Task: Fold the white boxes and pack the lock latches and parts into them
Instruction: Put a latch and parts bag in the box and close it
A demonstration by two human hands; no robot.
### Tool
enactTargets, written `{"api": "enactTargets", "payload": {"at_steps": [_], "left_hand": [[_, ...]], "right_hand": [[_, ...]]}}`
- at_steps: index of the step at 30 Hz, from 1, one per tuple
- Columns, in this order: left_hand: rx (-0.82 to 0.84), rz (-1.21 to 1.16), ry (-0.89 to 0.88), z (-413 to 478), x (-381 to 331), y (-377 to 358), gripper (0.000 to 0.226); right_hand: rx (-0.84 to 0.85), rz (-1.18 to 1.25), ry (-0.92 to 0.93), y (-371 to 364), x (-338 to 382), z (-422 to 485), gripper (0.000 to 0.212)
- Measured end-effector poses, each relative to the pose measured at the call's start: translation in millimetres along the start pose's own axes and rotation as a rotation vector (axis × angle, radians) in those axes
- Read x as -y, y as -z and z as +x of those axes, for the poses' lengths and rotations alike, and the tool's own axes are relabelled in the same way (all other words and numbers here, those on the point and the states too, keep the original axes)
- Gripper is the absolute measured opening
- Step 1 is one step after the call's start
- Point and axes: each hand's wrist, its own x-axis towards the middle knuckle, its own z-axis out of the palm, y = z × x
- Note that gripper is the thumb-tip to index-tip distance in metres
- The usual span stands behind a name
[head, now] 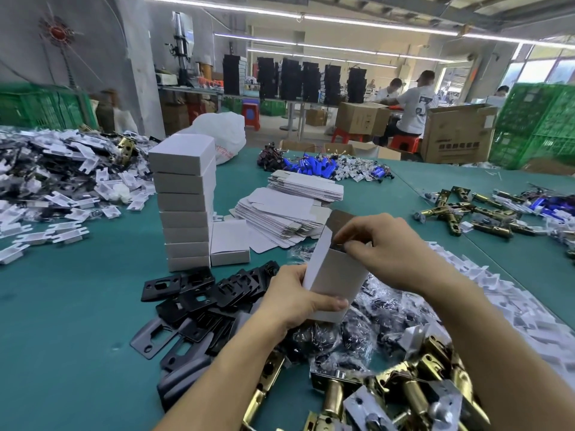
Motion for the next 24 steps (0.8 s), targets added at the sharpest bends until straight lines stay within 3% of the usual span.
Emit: {"api": "enactTargets", "payload": {"at_steps": [7, 15, 17, 21, 22, 24], "left_hand": [[0.011, -0.034, 0.011, 0, 1, 1, 0.034], [0.038, -0.056, 0.0, -1, 0, 1, 0.033], [0.04, -0.104, 0.011, -2, 0, 1, 0.034], [0.051, -0.168, -0.007, -3, -4, 2, 0.041], [0.067, -0.192, -0.012, -4, -5, 2, 0.045], [0.109, -0.244, -0.009, -5, -7, 1, 0.053]], "right_hand": [[0.237, -0.054, 0.062, 6, 2, -4, 0.024], [0.159, 0.288, 0.069, 0, -14, -7, 0.035], [0.077, 0.306, 0.084, 0, -15, -8, 0.032], [-0.399, 0.265, 0.08, -1, -22, -17, 0.028], [-0.436, 0.279, 0.049, -2, -25, -20, 0.026], [-0.329, 0.427, 0.013, -4, -31, -26, 0.025]]}}
